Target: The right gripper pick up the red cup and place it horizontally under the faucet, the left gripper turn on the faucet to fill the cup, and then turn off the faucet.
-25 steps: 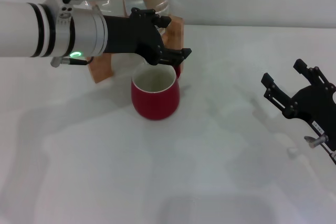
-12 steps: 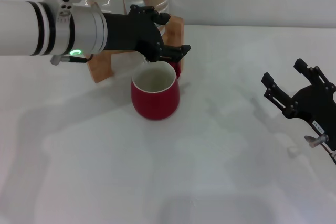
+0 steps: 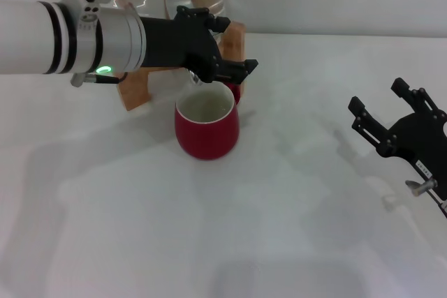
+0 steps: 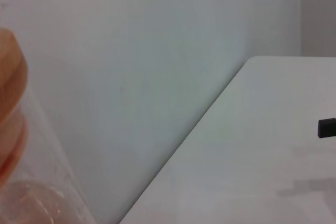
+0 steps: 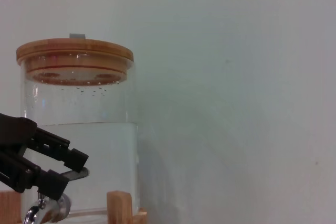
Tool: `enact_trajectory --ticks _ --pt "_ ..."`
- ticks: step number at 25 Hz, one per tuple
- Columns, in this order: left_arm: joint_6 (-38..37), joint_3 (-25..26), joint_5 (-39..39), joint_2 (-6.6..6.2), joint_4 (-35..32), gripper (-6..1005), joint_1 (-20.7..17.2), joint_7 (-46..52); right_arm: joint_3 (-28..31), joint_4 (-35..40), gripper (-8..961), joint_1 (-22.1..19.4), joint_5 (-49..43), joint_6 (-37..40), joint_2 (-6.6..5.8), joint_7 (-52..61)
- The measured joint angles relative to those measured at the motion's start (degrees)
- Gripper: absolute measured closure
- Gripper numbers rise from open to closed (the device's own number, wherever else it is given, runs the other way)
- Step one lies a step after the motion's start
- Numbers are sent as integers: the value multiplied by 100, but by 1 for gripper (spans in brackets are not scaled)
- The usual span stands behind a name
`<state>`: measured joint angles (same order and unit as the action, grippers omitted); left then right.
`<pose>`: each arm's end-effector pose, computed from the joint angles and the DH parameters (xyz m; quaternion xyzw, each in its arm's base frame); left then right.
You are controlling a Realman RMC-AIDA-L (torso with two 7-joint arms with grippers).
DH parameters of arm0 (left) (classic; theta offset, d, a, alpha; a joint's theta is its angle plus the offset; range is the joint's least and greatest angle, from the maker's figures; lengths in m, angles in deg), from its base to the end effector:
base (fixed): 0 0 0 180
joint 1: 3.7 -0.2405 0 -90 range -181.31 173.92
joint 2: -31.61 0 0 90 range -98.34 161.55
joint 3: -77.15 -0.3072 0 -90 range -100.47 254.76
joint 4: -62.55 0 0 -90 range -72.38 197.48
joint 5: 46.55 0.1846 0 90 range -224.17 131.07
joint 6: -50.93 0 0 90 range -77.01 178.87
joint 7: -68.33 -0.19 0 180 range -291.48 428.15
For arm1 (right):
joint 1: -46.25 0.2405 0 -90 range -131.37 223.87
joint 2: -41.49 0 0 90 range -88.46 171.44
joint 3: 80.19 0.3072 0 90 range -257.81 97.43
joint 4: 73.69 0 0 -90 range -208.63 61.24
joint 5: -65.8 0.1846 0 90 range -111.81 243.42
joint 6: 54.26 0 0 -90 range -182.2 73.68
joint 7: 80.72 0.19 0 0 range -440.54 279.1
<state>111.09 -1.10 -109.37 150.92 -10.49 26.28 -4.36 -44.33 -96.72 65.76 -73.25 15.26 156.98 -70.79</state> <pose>-0.1734 0.4115 -0.0666 -0.9592 -0.0744 -0.0970 0.2548 0.2930 0.3420 -0.0692 -0.7763 0.1817 0.3667 0.4795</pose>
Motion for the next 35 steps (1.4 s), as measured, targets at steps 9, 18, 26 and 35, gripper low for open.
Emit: enact_trajectory --ticks 9,18,26,35 --pt "58 -57 -519 4 -24 126 -123 -110 -18 0 115 -5 28 0 0 0" --pt "-10 -212 -1639 21 -410 126 -976 -702 -18 14 115 -17 14 0 0 0" --pt "-469 -861 -2983 22 -752 126 -2246 -1962 -18 43 115 -16 -10 0 4 0" --pt "-559 -1450 -5344 22 -303 126 -3573 -4555 -141 54 115 31 -18 0 18 -33"
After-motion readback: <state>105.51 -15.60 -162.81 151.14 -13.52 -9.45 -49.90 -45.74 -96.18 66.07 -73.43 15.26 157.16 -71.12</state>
